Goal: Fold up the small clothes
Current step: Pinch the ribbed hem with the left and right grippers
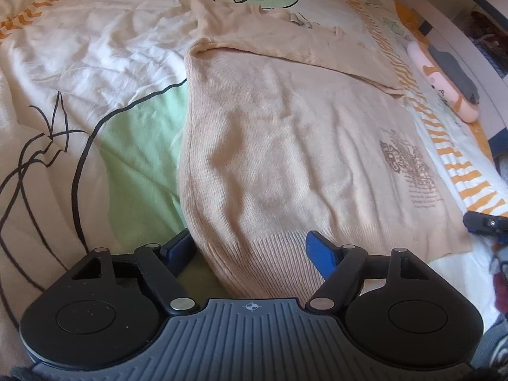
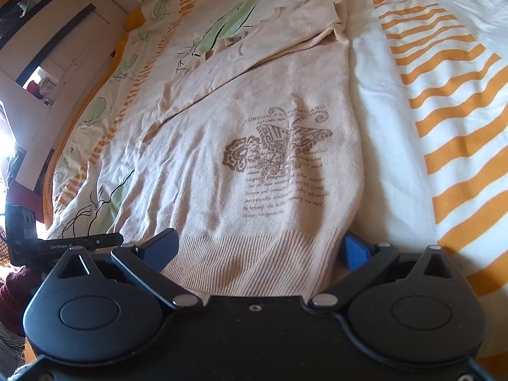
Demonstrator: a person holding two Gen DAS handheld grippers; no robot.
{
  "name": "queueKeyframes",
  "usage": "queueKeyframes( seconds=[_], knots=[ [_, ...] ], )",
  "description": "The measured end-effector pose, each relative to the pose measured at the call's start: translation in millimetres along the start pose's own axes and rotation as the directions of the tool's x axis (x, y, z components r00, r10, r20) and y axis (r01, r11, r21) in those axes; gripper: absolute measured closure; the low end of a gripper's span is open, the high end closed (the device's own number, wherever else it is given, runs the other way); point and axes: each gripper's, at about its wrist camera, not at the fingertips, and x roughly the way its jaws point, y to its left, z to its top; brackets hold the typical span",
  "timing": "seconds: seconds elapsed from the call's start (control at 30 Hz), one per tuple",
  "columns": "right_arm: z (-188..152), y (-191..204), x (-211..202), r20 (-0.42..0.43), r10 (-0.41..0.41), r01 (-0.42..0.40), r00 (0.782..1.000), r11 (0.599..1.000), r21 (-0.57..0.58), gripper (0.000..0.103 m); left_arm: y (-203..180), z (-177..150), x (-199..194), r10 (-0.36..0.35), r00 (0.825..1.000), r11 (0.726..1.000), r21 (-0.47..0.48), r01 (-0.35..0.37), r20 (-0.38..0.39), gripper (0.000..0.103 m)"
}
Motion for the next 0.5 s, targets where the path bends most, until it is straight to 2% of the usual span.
queueKeyframes(
  seconds=[0.07, 0.27, 0.37, 0.4, 0.43, 0.47, 0.5],
  knots=[
    [0, 0, 0, -0.002, 0.000, 0.000, 1.000, 1.000, 0.001, 0.000, 0, -4, -4, -0.006, 1.000, 1.000, 0.012, 0.006, -0.006, 0.031],
    [1, 1, 3, -0.016, 0.003, -0.003, 1.000, 1.000, 0.002, 0.000, 5, -3, -3, 0.015, 1.000, 1.000, -0.017, -0.015, -0.013, 0.051],
    [2, 1, 5, -0.024, 0.003, -0.003, 1.000, 1.000, -0.004, 0.001, 9, -1, -2, 0.028, 0.999, 0.999, -0.043, -0.029, -0.018, 0.069],
    [2, 1, 5, -0.027, 0.001, -0.001, 1.000, 1.000, -0.007, 0.002, 10, -1, -1, 0.033, 0.999, 0.998, -0.052, -0.034, -0.020, 0.080],
    [3, 1, 5, -0.029, -0.003, 0.003, 1.000, 1.000, -0.009, 0.005, 12, -1, -1, 0.037, 0.999, 0.997, -0.061, -0.038, -0.021, 0.086],
    [2, 1, 5, -0.030, -0.011, 0.010, 0.999, 1.000, -0.008, 0.016, 13, -1, 0, 0.033, 0.999, 0.997, -0.066, -0.035, -0.020, 0.087],
    [3, 0, 6, -0.034, -0.015, 0.015, 0.999, 1.000, -0.001, 0.039, 13, 0, 0, 0.029, 0.999, 0.997, -0.067, -0.030, -0.018, 0.090]
  ],
)
